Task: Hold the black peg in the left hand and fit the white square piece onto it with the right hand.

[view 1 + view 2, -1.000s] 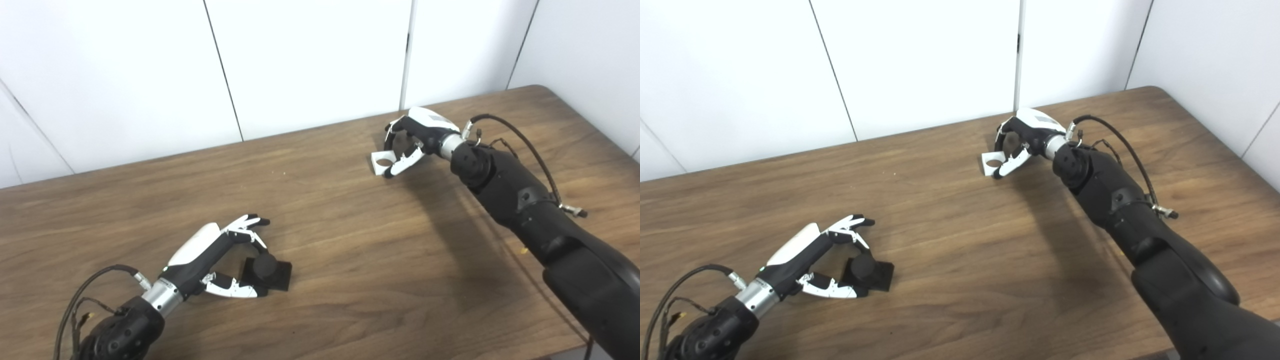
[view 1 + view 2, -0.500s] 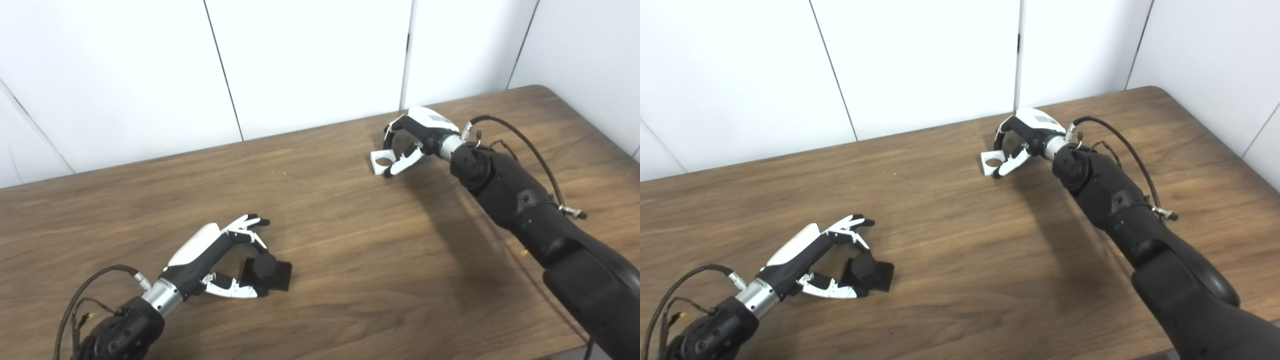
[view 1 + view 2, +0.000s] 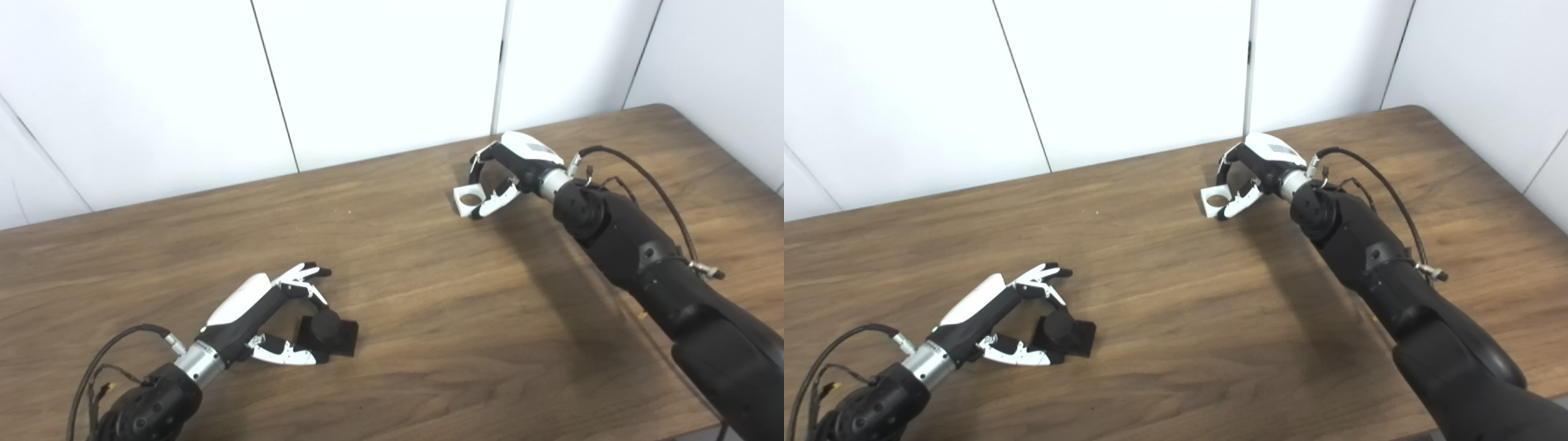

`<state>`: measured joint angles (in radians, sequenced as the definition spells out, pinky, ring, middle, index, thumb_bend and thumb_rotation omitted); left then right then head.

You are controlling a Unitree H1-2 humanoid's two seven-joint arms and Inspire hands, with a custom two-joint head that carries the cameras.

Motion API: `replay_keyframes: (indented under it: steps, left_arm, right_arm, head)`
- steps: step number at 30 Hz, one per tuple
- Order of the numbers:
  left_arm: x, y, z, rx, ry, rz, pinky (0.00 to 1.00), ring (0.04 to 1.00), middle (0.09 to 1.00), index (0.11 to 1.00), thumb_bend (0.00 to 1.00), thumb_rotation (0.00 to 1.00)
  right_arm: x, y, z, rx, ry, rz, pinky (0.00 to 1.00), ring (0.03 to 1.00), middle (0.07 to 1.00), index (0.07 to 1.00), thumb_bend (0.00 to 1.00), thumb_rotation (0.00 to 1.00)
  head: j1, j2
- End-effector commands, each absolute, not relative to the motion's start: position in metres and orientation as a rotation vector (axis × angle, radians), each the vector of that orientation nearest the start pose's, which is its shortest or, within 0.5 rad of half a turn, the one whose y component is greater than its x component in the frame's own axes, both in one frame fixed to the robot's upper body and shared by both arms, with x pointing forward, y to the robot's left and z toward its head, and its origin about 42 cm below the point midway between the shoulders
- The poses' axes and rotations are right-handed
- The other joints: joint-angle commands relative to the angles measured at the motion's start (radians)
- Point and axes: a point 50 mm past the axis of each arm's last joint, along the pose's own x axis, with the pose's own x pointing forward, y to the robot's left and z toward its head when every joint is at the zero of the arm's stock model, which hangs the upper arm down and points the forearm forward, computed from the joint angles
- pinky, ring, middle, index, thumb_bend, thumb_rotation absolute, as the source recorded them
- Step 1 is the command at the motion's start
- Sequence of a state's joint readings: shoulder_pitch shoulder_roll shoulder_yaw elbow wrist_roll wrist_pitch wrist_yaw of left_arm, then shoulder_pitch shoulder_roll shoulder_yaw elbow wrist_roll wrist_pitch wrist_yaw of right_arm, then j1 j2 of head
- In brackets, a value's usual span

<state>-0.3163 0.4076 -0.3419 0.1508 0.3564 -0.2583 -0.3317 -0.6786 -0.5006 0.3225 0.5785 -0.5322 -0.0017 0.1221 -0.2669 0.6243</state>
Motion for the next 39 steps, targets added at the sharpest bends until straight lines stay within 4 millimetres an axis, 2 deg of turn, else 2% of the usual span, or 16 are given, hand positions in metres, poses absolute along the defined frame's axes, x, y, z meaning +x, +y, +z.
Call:
replay_keyframes:
  steps: [1, 11, 18, 23, 34, 39]
  left_arm:
    - [0.363, 0.236, 0.139, 0.925, -0.207, -0.749, 0.95, 0.986, 0.923, 0.492, 0.52, 0.07]
    - [0.366, 0.235, 0.139, 0.927, -0.206, -0.75, 0.96, 0.99, 0.925, 0.492, 0.52, 0.07]
    - [0.366, 0.235, 0.141, 0.931, -0.212, -0.753, 0.96, 0.99, 0.925, 0.492, 0.52, 0.07]
    - [0.366, 0.233, 0.142, 0.937, -0.208, -0.753, 0.96, 0.993, 0.928, 0.492, 0.52, 0.07]
    - [0.366, 0.23, 0.14, 0.94, -0.209, -0.757, 0.96, 0.993, 0.929, 0.492, 0.52, 0.08]
    - [0.366, 0.227, 0.14, 0.937, -0.208, -0.755, 0.96, 0.995, 0.928, 0.492, 0.52, 0.08]
  right_arm:
    - [0.49, -0.307, 0.234, -1.189, -0.09, 0.222, 0.86, 0.884, 0.817, 0.483, 0.52, 0.14]
    - [0.483, -0.292, 0.252, -1.214, -0.176, 0.289, 0.87, 0.874, 0.817, 0.483, 0.52, 0.14]
    - [0.473, -0.279, 0.26, -1.213, -0.225, 0.339, 0.84, 0.865, 0.814, 0.482, 0.52, 0.14]
    - [0.462, -0.269, 0.267, -1.193, -0.251, 0.38, 0.85, 0.876, 0.819, 0.482, 0.52, 0.14]
    - [0.44, -0.245, 0.276, -1.163, -0.334, 0.468, 0.81, 0.872, 0.819, 0.481, 0.52, 0.14]
    - [0.43, -0.236, 0.277, -1.128, -0.368, 0.501, 0.79, 0.867, 0.818, 0.481, 0.52, 0.14]
  head:
    - [0.004, 0.0]
    - [0.016, 0.003]
    - [0.023, 0.007]
    - [0.035, 0.012]
    - [0.059, 0.021]
    - [0.094, 0.029]
